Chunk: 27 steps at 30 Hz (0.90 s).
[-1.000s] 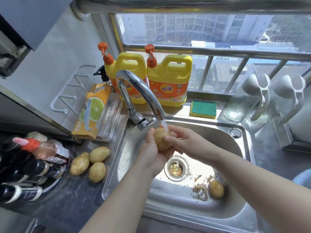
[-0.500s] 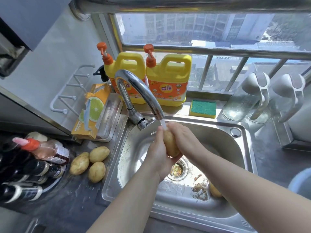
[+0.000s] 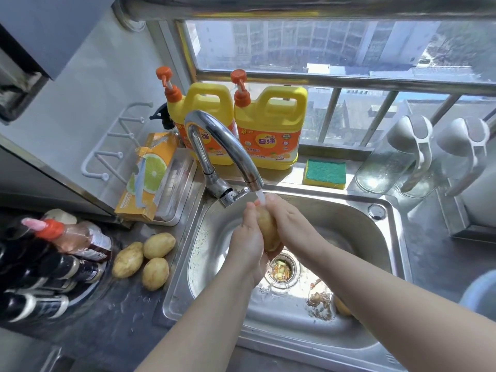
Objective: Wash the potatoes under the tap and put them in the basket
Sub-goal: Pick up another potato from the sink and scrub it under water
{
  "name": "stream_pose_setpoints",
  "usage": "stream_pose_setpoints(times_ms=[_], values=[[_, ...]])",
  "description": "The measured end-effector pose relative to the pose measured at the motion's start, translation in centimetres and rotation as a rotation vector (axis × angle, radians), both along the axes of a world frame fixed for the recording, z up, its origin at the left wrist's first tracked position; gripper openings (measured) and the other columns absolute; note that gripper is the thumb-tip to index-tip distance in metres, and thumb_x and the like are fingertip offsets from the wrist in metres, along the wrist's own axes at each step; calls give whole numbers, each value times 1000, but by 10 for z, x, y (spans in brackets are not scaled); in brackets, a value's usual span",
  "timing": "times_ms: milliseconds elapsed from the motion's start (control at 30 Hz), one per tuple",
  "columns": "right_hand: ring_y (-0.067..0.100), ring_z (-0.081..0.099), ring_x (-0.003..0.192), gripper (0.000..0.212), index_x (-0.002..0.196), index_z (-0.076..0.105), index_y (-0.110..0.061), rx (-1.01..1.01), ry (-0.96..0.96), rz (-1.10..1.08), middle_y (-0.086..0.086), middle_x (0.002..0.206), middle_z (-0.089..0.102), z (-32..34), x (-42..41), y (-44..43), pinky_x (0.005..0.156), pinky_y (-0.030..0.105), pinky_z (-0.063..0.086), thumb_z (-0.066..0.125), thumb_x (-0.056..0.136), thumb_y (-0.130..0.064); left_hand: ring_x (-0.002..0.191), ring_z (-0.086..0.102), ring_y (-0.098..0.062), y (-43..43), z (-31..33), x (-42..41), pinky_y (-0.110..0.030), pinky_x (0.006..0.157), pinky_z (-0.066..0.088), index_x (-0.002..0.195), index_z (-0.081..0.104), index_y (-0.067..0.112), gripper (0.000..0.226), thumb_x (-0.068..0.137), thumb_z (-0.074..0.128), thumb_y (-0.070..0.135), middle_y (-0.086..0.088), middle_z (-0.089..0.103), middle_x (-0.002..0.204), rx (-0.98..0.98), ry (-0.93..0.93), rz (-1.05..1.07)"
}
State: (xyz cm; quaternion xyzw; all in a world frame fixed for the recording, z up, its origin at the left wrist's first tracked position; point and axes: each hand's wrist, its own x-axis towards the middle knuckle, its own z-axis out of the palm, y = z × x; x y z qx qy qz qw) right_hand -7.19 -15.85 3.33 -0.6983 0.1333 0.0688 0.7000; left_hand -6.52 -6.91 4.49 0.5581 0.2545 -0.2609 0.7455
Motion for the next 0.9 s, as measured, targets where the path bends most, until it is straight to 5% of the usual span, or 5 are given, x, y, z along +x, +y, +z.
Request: stream_pose_setpoints(times_ms=[100,300,567,767,900], values=[[9,56,92,29,121,59,-8,18,10,111,5,107,60,2,-5,-4,75,18,48,38,110,-25,85,67,-30,4,0,6,-54,93,51,92,65,19,43,105,37,49,-11,74,77,-26,30,11],[8,61,69,23,110,64,-14,115,64,-6,2,95,61,3,-4,-1,50,23,46,50,105,-31,66,66,-23,1,-12,5,-44,74,55,81,72,17,51,103,40,50,-8,69,66,124,-86,-78],[1,61,89,32,136,47,-20,111,39,215,3,111,58,2,-12,-10,75,16,48,51,105,-25,86,70,-30,8,-7,11,-50,86,55,95,68,19,48,103,37,55,-14,76,85,38,81,-32],[8,61,69,19,106,63,-15,78,53,4,-1,86,64,9,-4,-1,54,22,47,54,103,-32,87,68,-31,1,-6,7,-61,93,51,76,75,19,58,101,40,58,-18,70,87,129,-77,-83],[9,63,75,32,96,69,-21,122,91,-52,-1,89,68,8,-1,-3,57,22,51,40,109,-26,77,67,-29,2,-9,7,-47,79,55,93,65,18,41,104,41,49,-14,71,80,130,-93,-80]])
